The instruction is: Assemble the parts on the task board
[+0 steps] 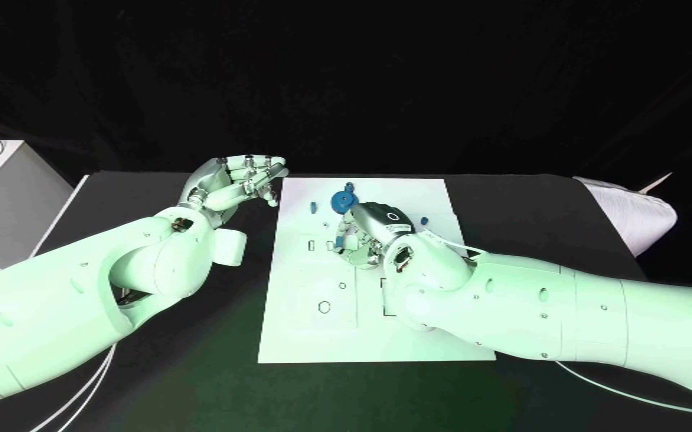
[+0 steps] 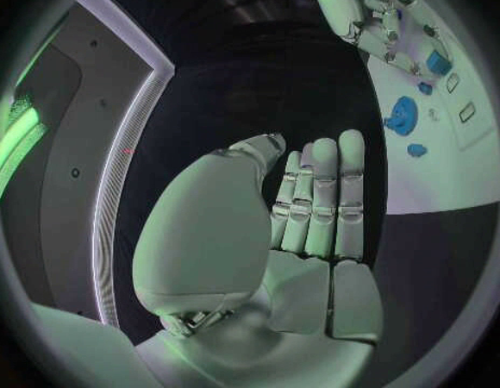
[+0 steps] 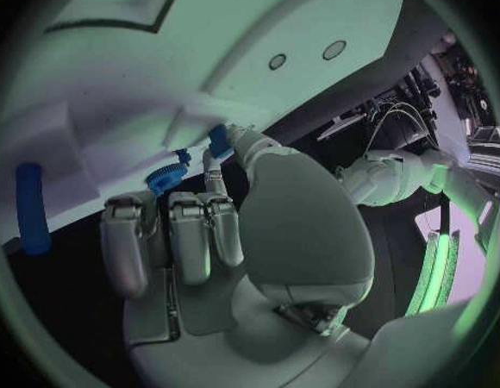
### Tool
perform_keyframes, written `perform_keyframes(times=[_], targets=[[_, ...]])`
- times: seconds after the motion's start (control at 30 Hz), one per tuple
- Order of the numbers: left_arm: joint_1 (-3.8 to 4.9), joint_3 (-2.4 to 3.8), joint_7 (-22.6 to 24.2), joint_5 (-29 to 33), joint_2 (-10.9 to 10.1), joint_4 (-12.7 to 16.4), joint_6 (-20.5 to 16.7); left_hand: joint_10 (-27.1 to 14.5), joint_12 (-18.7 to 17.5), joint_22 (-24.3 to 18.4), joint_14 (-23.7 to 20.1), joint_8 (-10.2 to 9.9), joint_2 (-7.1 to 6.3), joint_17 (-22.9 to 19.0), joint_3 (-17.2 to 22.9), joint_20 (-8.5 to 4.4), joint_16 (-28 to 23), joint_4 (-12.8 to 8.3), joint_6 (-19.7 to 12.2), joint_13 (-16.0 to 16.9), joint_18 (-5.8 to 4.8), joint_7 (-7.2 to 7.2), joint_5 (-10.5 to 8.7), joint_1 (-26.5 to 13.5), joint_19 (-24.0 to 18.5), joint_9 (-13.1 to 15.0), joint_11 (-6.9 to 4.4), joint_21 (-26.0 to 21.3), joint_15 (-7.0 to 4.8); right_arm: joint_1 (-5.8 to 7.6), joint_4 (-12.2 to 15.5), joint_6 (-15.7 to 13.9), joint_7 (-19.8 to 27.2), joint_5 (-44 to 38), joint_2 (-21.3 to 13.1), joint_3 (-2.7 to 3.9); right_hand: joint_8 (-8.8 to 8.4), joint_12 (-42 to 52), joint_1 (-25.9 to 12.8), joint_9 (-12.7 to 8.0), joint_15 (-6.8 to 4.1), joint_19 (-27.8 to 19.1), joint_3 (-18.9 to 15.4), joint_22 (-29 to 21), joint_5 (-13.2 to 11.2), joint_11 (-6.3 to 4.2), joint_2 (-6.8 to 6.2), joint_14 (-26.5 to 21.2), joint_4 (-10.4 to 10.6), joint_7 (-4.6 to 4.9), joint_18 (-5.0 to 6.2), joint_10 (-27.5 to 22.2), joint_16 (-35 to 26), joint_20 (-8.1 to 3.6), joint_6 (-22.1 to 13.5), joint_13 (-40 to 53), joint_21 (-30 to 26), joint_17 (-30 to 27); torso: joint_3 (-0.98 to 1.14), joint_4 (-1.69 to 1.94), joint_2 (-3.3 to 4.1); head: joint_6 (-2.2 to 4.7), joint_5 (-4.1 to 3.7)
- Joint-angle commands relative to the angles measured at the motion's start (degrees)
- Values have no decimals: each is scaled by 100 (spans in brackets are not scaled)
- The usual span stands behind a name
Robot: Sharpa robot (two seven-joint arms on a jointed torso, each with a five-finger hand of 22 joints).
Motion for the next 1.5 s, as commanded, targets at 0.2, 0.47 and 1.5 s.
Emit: perform_keyframes(times=[0.2,0.47,1.5], targets=[[2,3,20,-11,-1,11,88,-18,35,5,-54,29,17,-8,25,3,30,-7,-21,6,38,-3,-24,-47,-51,9,9,38,4,-12,-14,77,93,-48,12,-8,-123,12,-126,-79,101,522,-226,1347,-214,95,-101,598,69,99,-33,614,24,92,-313,1505,-44,1509,2,-3,-2,1,12],[2,3,19,-11,-4,10,87,-18,35,5,-54,29,17,-8,25,3,30,-7,-21,6,38,-3,-24,-47,-51,9,9,38,4,-12,-10,57,162,-22,5,-12,-158,12,-103,-101,127,513,-392,1330,-340,118,-116,598,111,122,-27,614,24,124,-392,1505,-63,1509,4,-4,3,-3,13],[120,2,-3092,-3066,640,-703,1218,246,6321,2532,2543,1574,134,4651,-864,-242,3132,261,-459,5006,-388,-304,67,-1244,1692,928,-345,1970,-287,393,429,-738,3177,2668,-1194,16,-301,-328,503,-275,228,448,-1084,1221,85,221,112,598,373,231,11,271,24,238,-535,1222,-199,1509,88,-53,-225,39,73]])
